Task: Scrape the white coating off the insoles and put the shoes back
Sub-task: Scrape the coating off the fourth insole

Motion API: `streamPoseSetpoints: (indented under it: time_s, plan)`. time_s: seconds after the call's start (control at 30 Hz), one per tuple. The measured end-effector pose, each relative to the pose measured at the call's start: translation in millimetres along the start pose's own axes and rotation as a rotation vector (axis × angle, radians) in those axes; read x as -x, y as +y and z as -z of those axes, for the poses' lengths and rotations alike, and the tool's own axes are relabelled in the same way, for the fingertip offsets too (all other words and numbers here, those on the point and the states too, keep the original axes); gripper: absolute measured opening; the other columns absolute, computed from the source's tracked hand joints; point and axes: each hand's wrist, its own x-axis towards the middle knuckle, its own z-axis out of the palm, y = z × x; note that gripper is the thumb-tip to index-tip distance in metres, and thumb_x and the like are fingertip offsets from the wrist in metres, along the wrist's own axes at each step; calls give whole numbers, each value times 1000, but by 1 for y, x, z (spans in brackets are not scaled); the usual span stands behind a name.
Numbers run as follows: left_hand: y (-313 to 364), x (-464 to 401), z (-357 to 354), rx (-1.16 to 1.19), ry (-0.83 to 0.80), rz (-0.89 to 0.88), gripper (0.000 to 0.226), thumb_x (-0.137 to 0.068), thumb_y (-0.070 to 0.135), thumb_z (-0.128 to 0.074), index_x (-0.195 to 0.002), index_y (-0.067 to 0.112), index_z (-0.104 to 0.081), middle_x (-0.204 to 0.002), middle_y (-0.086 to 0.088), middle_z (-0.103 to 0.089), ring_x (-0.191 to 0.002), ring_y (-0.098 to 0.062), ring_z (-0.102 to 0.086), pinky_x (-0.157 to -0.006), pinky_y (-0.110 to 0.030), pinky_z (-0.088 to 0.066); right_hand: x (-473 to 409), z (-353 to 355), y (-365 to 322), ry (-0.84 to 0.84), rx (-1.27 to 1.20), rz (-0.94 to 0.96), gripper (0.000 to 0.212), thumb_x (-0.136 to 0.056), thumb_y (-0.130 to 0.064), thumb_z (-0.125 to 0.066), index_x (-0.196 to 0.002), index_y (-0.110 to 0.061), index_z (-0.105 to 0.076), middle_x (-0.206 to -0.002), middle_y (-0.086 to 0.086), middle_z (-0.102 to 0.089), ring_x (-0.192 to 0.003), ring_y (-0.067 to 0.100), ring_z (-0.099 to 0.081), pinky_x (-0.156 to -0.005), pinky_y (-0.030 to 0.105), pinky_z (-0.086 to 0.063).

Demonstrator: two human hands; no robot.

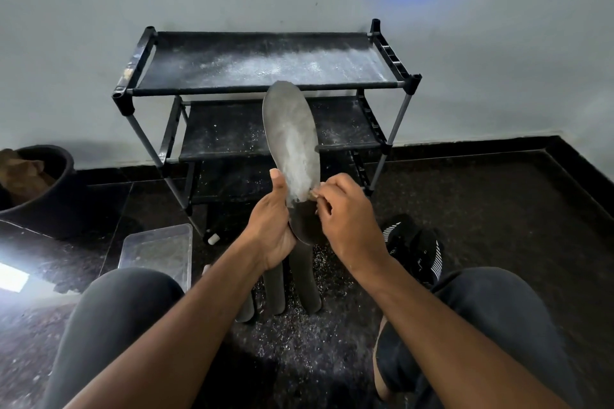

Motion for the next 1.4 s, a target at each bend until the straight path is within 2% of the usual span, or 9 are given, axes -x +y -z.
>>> streamPoseSetpoints:
  time_s: [0.17, 0.43, 0.63, 0.77, 0.87, 0.97, 1.17, 1.3, 1.4]
  plan:
    - [6, -5, 7, 87, 28, -4, 82, -101, 66, -26, -140, 0, -53, -132, -20, -67, -126, -33, -64, -98, -43, -59, 9, -7, -7, -224, -120, -64, 12, -84, 0, -69, -94, -2, -76, -99, 9, -64, -96, 22, -65, -84, 30, -56]
    - [6, -1, 3, 72, -14, 31, 81, -102, 65, -23, -145, 1, -50, -135, -22, -66, -124, -31, -67, -97, -42, -60, 2, -4, -3, -42, -76, -64, 11, -92, -1, -65, -100, -2, -72, -100, 3, -59, -89, 13, -62, -82, 22, -56]
    - [11, -8, 11, 227, 7, 54, 87, -99, 71, -24, -121, -3, -63, -101, -14, -75, -90, -24, -75, -92, -38, -62, 15, -2, -17, -242, -290, -236, 8, -77, 0, -73, -83, -3, -76, -88, 3, -69, -79, 8, -66, -69, 11, -51]
    - [5, -8, 10, 115, 13, 119, 93, -96, 75, -24, -135, -1, -60, -109, -13, -72, -85, -23, -76, -64, -32, -63, 12, 1, -24, -161, -442, -206, 5, -80, 3, -76, -85, 0, -76, -88, 6, -70, -78, 7, -67, -71, 7, -52]
    - [6, -10, 8, 128, 40, 83, 89, -97, 73, -28, -145, 1, -52, -116, -14, -72, -100, -24, -74, -78, -35, -63, 10, -5, -24, -121, -350, -108, 11, -82, 2, -75, -91, -4, -77, -92, 3, -68, -85, 7, -65, -80, 8, -50]
    - [11, -13, 11, 264, 42, 51, 89, -98, 72, -29, -145, 0, -50, -108, -13, -71, -96, -23, -71, -89, -37, -62, 15, -5, -20, -256, -312, -89, 16, -78, 4, -71, -89, -4, -78, -90, 0, -66, -81, 5, -62, -76, 6, -47]
    - [2, -3, 0, 38, 16, 96, 79, -102, 66, -24, -134, 3, -61, -103, -12, -77, -85, -19, -77, -66, -28, -62, 5, 1, -20, -103, -308, -139, 11, -84, 3, -72, -91, -4, -77, -90, 2, -65, -75, 4, -62, -75, 3, -46]
    - [-5, 1, -6, 10, -31, 132, 77, -102, 64, -26, -133, 4, -63, -125, -17, -73, -115, -25, -72, -93, -35, -61, -1, 2, -22, -33, -316, -213, 13, -82, 1, -74, -93, -6, -77, -91, -1, -67, -75, -2, -62, -73, 2, -46]
    - [-1, -2, -2, 33, -37, 144, 80, -102, 66, -25, -130, 2, -64, -124, -18, -72, -111, -24, -73, -90, -33, -62, 2, 7, -23, -196, -371, -218, 15, -77, 3, -70, -85, -7, -78, -85, -1, -69, -74, 4, -64, -67, 6, -49]
